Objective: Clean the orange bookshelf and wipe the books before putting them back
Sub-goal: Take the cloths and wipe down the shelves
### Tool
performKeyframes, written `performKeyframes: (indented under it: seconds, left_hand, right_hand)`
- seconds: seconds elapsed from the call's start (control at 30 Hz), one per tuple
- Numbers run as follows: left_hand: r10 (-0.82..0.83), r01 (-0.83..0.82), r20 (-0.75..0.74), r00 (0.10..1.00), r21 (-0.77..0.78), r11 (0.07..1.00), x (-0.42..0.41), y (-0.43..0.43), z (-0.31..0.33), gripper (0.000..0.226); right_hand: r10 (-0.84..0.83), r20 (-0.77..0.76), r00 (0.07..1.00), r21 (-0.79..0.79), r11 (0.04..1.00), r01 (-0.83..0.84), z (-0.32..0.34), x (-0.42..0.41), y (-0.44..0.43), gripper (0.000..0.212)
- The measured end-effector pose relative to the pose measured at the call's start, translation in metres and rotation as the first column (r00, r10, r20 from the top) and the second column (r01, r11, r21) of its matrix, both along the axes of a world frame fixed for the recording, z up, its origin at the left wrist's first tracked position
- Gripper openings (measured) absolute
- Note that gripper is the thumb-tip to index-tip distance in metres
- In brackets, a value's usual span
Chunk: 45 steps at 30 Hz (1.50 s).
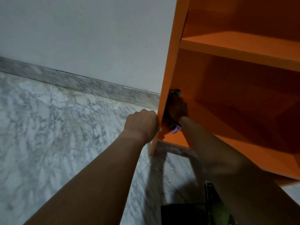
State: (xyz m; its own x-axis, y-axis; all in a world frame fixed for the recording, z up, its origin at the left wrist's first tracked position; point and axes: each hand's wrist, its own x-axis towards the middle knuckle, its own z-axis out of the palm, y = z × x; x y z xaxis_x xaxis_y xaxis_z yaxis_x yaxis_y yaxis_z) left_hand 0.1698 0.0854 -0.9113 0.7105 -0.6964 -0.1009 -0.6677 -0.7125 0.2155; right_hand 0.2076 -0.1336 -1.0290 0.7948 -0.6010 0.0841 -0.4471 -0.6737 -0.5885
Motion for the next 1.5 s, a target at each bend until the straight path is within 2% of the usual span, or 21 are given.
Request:
performKeyframes:
  seconds: [0.1, 0.17, 0.2, 0.3, 0.37, 0.43, 0.53, 0.63, 0.7, 0.77, 0.8, 0.87, 0.9, 0.93, 1.0, 1.07, 1.13, 1.23, 1.4, 1.5]
  left_hand:
    - [-0.005, 0.005, -0.015, 1.000, 0.029, 1.000, -0.001, 0.001, 0.005, 0.036]
    - [0.001, 0.000, -0.026, 1.000, 0.046, 0.999, -0.002, 0.000, 0.007, 0.037]
    - [0.007, -0.006, -0.021, 1.000, 0.052, 0.999, -0.004, 0.000, 0.008, 0.037]
    - [0.010, -0.010, 0.006, 1.000, 0.100, 0.995, -0.010, 0.003, 0.011, 0.037]
    - [0.021, -0.023, 0.016, 1.000, 0.132, 0.991, -0.014, 0.002, 0.014, 0.036]
    - [0.049, -0.051, 0.014, 0.999, 0.150, 0.987, -0.018, -0.001, 0.015, 0.030]
    - [0.095, -0.095, 0.010, 0.995, 0.218, 0.971, -0.027, -0.006, 0.015, 0.022]
    - [0.120, -0.110, -0.013, 0.993, 0.309, 0.945, -0.046, -0.012, 0.010, 0.025]
    - [0.143, -0.123, -0.041, 0.989, 0.308, 0.943, -0.051, -0.013, 0.002, 0.023]
    - [0.167, -0.134, -0.083, 0.982, 0.313, 0.940, -0.052, -0.012, -0.003, 0.032]
    - [0.166, -0.127, -0.104, 0.981, 0.307, 0.943, -0.050, -0.012, -0.008, 0.046]
    - [0.161, -0.118, -0.140, 0.977, 0.274, 0.955, -0.041, -0.012, -0.024, 0.069]
    - [0.155, -0.111, -0.159, 0.975, 0.256, 0.960, -0.034, -0.015, -0.037, 0.072]
    - [0.152, -0.109, -0.169, 0.974, 0.241, 0.964, -0.033, -0.016, -0.040, 0.072]
    - [0.153, -0.113, -0.170, 0.973, 0.226, 0.968, -0.037, -0.014, -0.032, 0.067]
    - [0.141, -0.098, -0.175, 0.974, 0.234, 0.967, -0.038, -0.013, -0.026, 0.058]
    - [0.131, -0.088, -0.174, 0.976, 0.235, 0.968, -0.037, -0.014, -0.025, 0.053]
    - [0.142, -0.097, -0.181, 0.973, 0.237, 0.967, -0.034, -0.014, -0.029, 0.043]
    - [0.113, -0.067, -0.207, 0.972, 0.220, 0.973, -0.032, -0.015, -0.034, 0.045]
    - [0.115, -0.074, -0.193, 0.974, 0.206, 0.976, -0.032, -0.014, -0.034, 0.043]
  right_hand:
    - [0.015, -0.017, 1.000, 0.064, 0.998, -0.014, -0.003, -0.020, 0.011, 0.039]
    - [0.048, -0.077, 0.996, 0.177, 0.984, -0.034, -0.004, -0.052, 0.028, 0.049]
    - [0.067, -0.064, 0.996, 0.176, 0.983, -0.055, -0.002, -0.070, 0.036, 0.051]
    - [0.170, 0.009, 0.985, 0.079, 0.982, -0.170, 0.005, -0.109, 0.059, 0.032]
    - [0.267, 0.048, 0.962, -0.010, 0.964, -0.267, 0.009, -0.129, 0.077, 0.031]
    - [0.314, 0.078, 0.946, -0.050, 0.949, -0.311, 0.010, -0.144, 0.088, 0.036]
    - [0.432, 0.028, 0.901, -0.079, 0.900, -0.429, 0.016, -0.157, 0.092, 0.055]
    - [0.490, 0.020, 0.872, -0.112, 0.867, -0.485, 0.018, -0.184, 0.084, 0.056]
    - [0.375, 0.161, 0.913, -0.115, 0.926, -0.361, 0.020, -0.213, 0.070, 0.053]
    - [0.118, 0.334, 0.935, -0.073, 0.992, -0.099, 0.025, -0.242, 0.052, 0.051]
    - [-0.030, 0.424, 0.905, -0.033, 0.998, 0.048, 0.028, -0.255, 0.041, 0.048]
    - [-0.311, 0.543, 0.780, 0.056, 0.940, 0.335, 0.027, -0.277, 0.015, 0.045]
    - [-0.424, 0.549, 0.720, 0.080, 0.884, 0.460, 0.025, -0.286, 0.001, 0.044]
    - [-0.515, 0.499, 0.697, 0.070, 0.826, 0.560, 0.020, -0.296, -0.012, 0.042]
    - [-0.613, 0.264, 0.744, -0.075, 0.756, 0.650, 0.006, -0.311, -0.027, 0.038]
    - [-0.553, 0.099, 0.828, -0.286, 0.781, 0.555, -0.010, -0.316, -0.025, 0.038]
    - [-0.443, 0.061, 0.895, -0.365, 0.824, 0.433, -0.017, -0.308, -0.013, 0.042]
    - [-0.301, 0.048, 0.952, -0.380, 0.876, 0.297, -0.015, -0.277, 0.017, 0.043]
    - [-0.096, -0.005, 0.995, -0.427, 0.900, 0.085, -0.008, -0.226, 0.070, 0.047]
    - [0.100, -0.043, 0.994, -0.354, 0.929, -0.109, -0.004, -0.201, 0.079, 0.052]
